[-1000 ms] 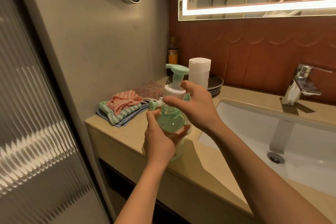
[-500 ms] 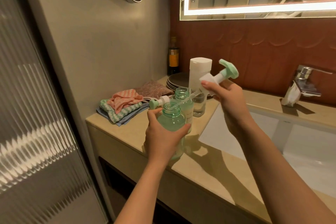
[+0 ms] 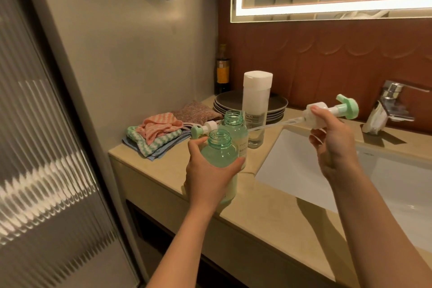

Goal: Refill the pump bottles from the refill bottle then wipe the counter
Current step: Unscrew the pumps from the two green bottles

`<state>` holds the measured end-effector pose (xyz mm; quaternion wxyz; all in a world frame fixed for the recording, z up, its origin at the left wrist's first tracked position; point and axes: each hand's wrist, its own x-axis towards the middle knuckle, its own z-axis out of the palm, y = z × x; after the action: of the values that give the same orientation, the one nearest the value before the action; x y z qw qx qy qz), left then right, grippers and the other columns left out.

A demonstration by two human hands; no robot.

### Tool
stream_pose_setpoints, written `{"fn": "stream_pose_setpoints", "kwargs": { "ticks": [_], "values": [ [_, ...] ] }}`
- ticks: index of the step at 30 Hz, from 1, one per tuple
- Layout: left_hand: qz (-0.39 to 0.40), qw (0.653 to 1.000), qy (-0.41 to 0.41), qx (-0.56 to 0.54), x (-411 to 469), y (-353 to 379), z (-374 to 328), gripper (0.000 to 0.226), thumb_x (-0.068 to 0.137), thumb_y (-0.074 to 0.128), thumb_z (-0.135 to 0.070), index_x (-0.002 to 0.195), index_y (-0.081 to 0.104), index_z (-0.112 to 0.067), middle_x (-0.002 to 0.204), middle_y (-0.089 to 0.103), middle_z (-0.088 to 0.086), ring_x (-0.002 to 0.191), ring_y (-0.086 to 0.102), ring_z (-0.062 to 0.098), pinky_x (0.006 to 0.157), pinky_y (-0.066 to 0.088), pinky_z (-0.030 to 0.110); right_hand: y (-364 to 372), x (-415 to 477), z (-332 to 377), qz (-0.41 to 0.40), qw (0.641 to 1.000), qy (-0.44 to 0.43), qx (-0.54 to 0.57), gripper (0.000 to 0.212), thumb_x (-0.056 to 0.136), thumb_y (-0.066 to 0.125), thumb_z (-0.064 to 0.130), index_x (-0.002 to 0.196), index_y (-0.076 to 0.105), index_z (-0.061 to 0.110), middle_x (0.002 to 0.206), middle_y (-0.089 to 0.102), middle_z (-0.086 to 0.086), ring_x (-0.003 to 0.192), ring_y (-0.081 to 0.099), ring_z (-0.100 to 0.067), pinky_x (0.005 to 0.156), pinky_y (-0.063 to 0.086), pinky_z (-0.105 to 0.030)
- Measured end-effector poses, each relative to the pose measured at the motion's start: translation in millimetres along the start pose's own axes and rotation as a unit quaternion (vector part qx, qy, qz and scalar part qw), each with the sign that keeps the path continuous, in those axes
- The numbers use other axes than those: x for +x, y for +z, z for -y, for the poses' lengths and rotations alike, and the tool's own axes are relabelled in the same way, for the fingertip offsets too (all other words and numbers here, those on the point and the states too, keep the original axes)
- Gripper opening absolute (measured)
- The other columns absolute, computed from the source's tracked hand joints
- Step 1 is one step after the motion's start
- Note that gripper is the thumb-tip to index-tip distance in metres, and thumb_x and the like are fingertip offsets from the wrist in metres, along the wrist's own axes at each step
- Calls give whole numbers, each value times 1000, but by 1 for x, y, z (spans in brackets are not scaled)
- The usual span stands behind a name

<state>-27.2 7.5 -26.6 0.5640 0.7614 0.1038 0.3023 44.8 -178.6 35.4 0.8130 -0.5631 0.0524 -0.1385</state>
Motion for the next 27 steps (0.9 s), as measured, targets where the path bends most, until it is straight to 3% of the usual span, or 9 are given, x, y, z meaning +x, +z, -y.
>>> {"fn": "stream_pose_setpoints", "kwargs": {
  "ticks": [2, 6, 9, 12, 15, 17, 20, 24, 27],
  "values": [
    [0, 1000, 0, -5, 0, 0, 0, 68, 60, 87, -34, 107, 36, -33, 90, 42, -32, 78, 42, -17, 73, 35, 22, 0, 0, -6, -37, 998, -41, -37, 41, 79, 70, 32, 111, 48, 17, 94, 54, 7, 88, 53, -10, 76, 43, -22],
    [6, 1000, 0, -13, 0, -1, 0, 68, 61, 87, -33, 107, 36, -33, 92, 44, -29, 80, 43, -15, 67, 37, 22, 6, -4, -31, -55, 993, -63, -77, 61, 75, 75, 28, 126, 44, 14, 111, 53, 3, 94, 53, -8, 76, 43, -18],
    [5, 1000, 3, -13, 0, -1, 0, 68, 61, 87, -33, 105, 36, -34, 92, 44, -29, 81, 44, -14, 63, 36, 10, 17, -7, -52, -55, 997, -14, -46, 61, 76, 75, 23, 128, 45, 12, 116, 55, 1, 103, 53, -13, 87, 42, -27],
    [7, 1000, 1, -11, 0, -1, 0, 68, 61, 87, -33, 105, 36, -34, 91, 45, -29, 80, 43, -15, 62, 34, 7, 32, -5, -73, -52, 995, 79, 18, 62, 74, 77, 25, 128, 48, 12, 118, 59, 0, 107, 57, -17, 94, 43, -33],
    [8, 1000, 2, -5, 0, -1, -1, 68, 61, 87, -34, 105, 36, -34, 90, 44, -29, 79, 42, -18, 59, 35, 3, 45, -2, -86, -27, 988, 143, 59, 33, 78, 74, 25, 105, 58, 14, 101, 66, -1, 97, 62, -15, 88, 45, -31],
    [8, 1000, 3, -2, -1, -1, -1, 68, 60, 87, -34, 104, 35, -34, 89, 44, -30, 78, 42, -19, 58, 35, 1, 53, -3, -89, -21, 983, 166, 75, 18, 81, 70, 21, 91, 56, 18, 91, 65, 1, 88, 62, -12, 84, 45, -29],
    [9, 1000, 4, -1, -1, -2, -1, 67, 61, 87, -34, 103, 35, -36, 91, 44, -30, 80, 42, -19, 60, 33, 2, 61, -5, -93, -15, 981, 174, 87, 21, 83, 69, 19, 99, 55, 14, 91, 65, 2, 88, 63, -12, 81, 46, -26],
    [3, 1000, 6, -1, 0, -1, 0, 67, 60, 87, -35, 102, 35, -37, 93, 48, -28, 84, 49, -7, 65, 38, 13, 68, -8, -100, 18, 980, 181, 81, 18, 84, 68, 17, 96, 56, 12, 87, 67, -1, 78, 65, -10, 61, 50, -25],
    [0, 1000, 6, -4, 0, -1, 2, 68, 58, 88, -35, 103, 37, -36, 95, 50, -27, 90, 54, 1, 71, 42, 19, 75, -11, -108, 34, 982, 181, 43, 27, 81, 71, 20, 101, 58, 7, 92, 69, -9, 82, 67, -20, 75, 55, -35]
  ]
}}
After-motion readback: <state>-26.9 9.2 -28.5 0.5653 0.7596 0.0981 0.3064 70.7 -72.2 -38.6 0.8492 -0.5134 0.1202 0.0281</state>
